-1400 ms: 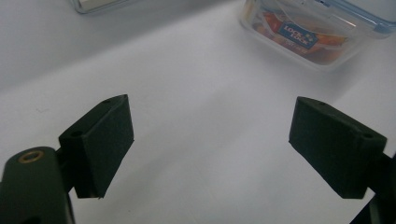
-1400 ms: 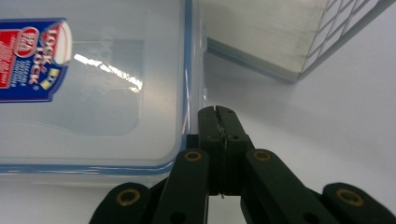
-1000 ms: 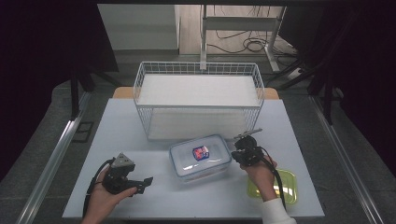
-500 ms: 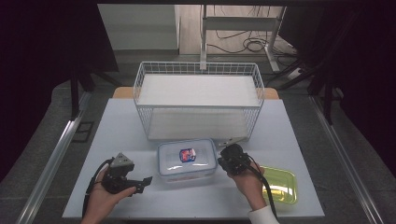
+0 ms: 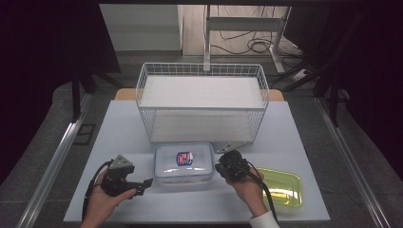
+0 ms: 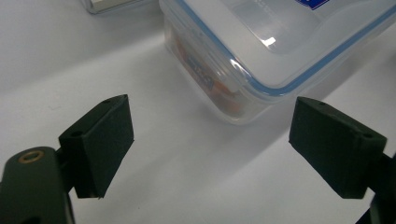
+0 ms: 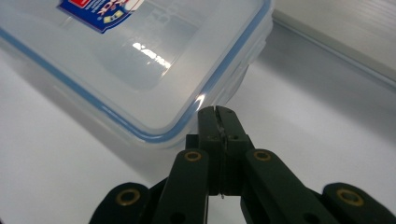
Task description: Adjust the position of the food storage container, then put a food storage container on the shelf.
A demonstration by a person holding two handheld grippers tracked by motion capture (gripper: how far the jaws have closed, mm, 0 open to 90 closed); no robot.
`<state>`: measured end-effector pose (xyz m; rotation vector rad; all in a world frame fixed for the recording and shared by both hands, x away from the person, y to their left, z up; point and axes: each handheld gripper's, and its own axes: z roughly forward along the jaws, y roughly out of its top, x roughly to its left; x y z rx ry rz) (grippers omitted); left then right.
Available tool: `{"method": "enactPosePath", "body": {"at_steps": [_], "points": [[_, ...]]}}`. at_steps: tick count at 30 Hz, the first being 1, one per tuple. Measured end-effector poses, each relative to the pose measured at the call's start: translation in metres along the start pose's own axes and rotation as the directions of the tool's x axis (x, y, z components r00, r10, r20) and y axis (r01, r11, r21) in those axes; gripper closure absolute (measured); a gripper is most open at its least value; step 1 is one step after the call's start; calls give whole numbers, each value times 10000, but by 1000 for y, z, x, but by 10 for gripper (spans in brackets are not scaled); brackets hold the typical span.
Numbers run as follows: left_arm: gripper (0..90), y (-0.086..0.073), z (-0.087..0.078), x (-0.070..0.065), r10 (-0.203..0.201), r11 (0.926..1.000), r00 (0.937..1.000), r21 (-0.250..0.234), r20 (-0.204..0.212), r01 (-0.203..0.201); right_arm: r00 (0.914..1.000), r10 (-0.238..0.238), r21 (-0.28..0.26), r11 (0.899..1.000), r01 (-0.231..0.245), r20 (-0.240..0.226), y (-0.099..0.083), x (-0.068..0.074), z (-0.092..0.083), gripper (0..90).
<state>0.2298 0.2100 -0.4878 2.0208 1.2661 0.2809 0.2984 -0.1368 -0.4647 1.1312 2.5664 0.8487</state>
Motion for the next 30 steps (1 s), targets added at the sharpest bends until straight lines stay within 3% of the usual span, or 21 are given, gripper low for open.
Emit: {"method": "enactPosePath", "body": {"at_steps": [11, 15, 18, 21, 24, 30], "points": [[134, 0, -6, 7, -337, 9991, 9994, -257, -57, 335, 9989, 10, -203, 9998, -20, -466, -2, 7, -1, 880], [132, 1, -10, 10, -560, 9974, 9984, -448, 44, 562, 9990, 264, -656, 9974, -286, -348, -4, 2, -6, 672], [128, 2, -11, 11, -616, 9964, 9977, -567, 265, 631, 9895, 1014, -1357, 9841, -1150, -1035, -5, -4, -13, 442], [128, 5, -13, 13, -716, 9949, 9964, -676, 448, 745, 9798, 1465, -1586, 9730, -1676, -1363, -3, -6, -15, 319], [131, 7, -15, 16, -934, 9923, 9932, -752, 692, 986, 9663, 1819, -1558, 9650, -2111, -1824, -3, -7, -12, 254], [133, 14, -13, 24, -1576, 9828, 9811, -787, 1120, 1668, 9641, 1755, -1398, 9687, -2052, -1992, -2, -8, -8, 220]]}}
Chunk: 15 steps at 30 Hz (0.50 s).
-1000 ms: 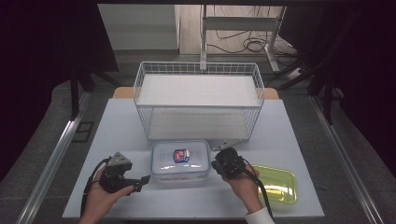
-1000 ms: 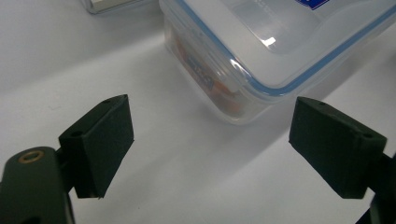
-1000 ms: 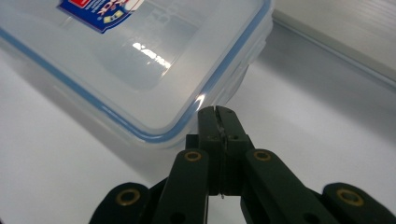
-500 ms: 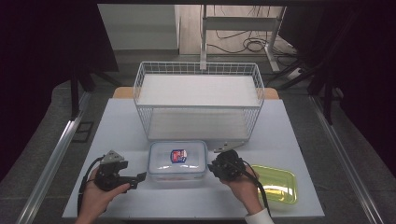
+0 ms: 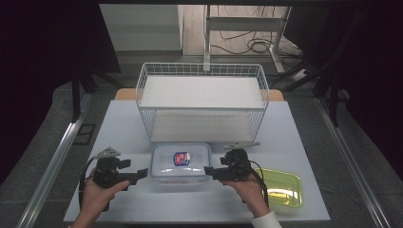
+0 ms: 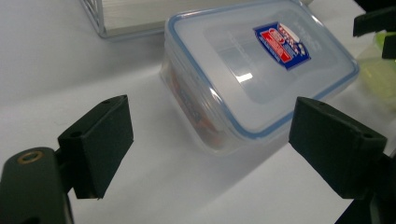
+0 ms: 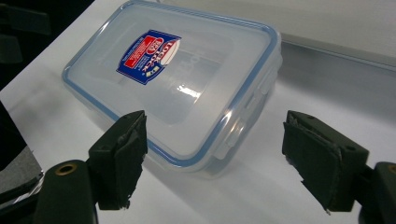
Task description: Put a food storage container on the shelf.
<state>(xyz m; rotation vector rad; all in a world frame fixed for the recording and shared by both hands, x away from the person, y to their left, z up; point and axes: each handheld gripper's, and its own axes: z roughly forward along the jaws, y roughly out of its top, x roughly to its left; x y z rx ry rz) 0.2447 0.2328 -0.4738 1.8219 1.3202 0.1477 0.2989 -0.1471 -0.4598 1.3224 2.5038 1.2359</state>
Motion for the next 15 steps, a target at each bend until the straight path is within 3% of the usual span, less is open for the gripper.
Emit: {"method": "enactPosePath", "body": {"at_steps": [3, 7, 9, 15], "points": [[121, 4, 6, 3, -329, 9994, 9994, 70, 50, 328, 10000, 19, -50, 10000, -19, -25, 1, -1, 0, 217], [103, 8, 13, 7, -755, 9971, 9960, 158, 471, 748, 10000, 85, -42, 10000, -85, -43, 0, -1, 0, 211], [99, 13, 23, 14, -1185, 9927, 9886, 336, 924, 1159, 10000, 54, -39, 10000, -54, -78, 0, 0, 0, 210], [91, 18, 48, 25, -1921, 9795, 9704, 901, 1463, 1804, 10000, 55, -133, 9999, -55, -40, 0, -1, -1, 210]]}}
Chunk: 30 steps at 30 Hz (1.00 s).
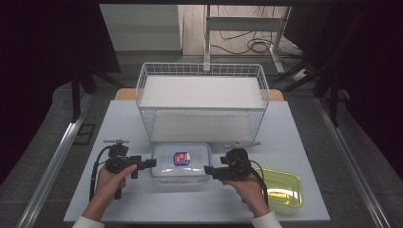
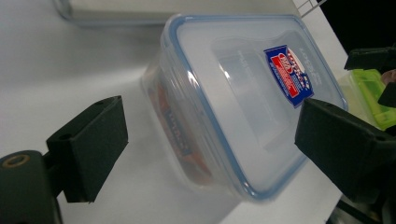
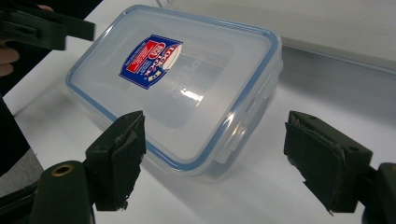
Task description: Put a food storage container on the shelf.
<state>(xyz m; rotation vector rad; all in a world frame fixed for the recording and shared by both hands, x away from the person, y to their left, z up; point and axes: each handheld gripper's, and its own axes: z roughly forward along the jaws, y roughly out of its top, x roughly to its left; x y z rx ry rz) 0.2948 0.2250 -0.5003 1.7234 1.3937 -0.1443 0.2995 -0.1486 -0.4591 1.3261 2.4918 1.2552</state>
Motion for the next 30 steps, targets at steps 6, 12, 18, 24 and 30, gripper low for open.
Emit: {"method": "enactPosePath", "body": {"at_steps": [6, 12, 18, 24, 30], "points": [[93, -1, 16, 3, -290, 9979, 9987, 599, 427, 264, 9999, 40, -19, 10000, -40, 128, -1, -4, -1, 210], [121, -3, 27, 3, -474, 9934, 9949, 1087, 887, 376, 9996, 257, 3, 9997, -258, 97, -2, -6, 3, 197], [147, -4, 30, 9, -922, 9889, 9838, 1299, 1539, 723, 9961, 863, 97, 9962, -861, -207, 1, -11, 14, 165], [214, -5, 25, 8, -648, 9943, 9880, 934, 1404, 519, 9862, 1593, 412, 9867, -1575, -452, 5, -17, 31, 144], [264, -6, 21, 7, -519, 9961, 9894, 771, 1356, 417, 9732, 2187, 620, 9748, -2145, -711, 7, -24, 41, 143]]}}
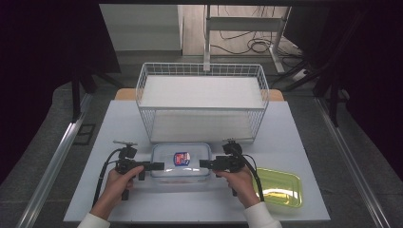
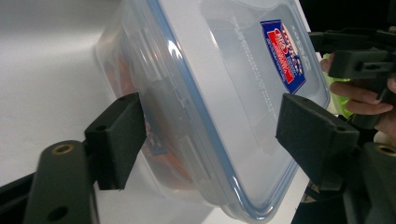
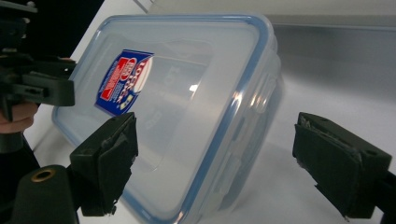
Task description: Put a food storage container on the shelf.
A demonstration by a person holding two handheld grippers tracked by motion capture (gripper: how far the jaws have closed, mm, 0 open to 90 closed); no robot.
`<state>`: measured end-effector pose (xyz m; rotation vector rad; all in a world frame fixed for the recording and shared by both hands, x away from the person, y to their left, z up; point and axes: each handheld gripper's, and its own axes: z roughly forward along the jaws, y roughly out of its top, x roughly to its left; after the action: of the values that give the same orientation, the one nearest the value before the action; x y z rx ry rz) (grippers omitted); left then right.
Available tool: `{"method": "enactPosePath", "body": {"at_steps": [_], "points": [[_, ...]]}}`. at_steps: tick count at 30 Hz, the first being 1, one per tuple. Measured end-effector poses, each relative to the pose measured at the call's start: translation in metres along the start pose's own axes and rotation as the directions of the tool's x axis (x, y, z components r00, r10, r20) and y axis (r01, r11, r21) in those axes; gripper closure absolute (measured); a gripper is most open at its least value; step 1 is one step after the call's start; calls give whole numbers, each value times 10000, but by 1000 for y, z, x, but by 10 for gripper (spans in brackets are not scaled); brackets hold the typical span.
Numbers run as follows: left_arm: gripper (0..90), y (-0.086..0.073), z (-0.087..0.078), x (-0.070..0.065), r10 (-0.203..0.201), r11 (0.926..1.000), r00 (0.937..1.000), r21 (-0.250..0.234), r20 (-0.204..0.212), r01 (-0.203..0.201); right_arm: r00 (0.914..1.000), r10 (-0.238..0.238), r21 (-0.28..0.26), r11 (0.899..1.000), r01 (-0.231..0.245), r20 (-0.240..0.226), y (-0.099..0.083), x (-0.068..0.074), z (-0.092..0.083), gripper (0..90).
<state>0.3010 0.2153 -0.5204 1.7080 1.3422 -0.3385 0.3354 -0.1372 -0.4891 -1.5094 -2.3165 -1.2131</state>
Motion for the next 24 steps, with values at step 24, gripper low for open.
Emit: {"method": "enactPosePath", "body": {"at_steps": [24], "points": [[317, -11, -8, -13, 676, 9971, 9971, -329, -345, -688, 9926, 680, 410, 9971, -642, -1007, -2, -2, 4, 315]]}}
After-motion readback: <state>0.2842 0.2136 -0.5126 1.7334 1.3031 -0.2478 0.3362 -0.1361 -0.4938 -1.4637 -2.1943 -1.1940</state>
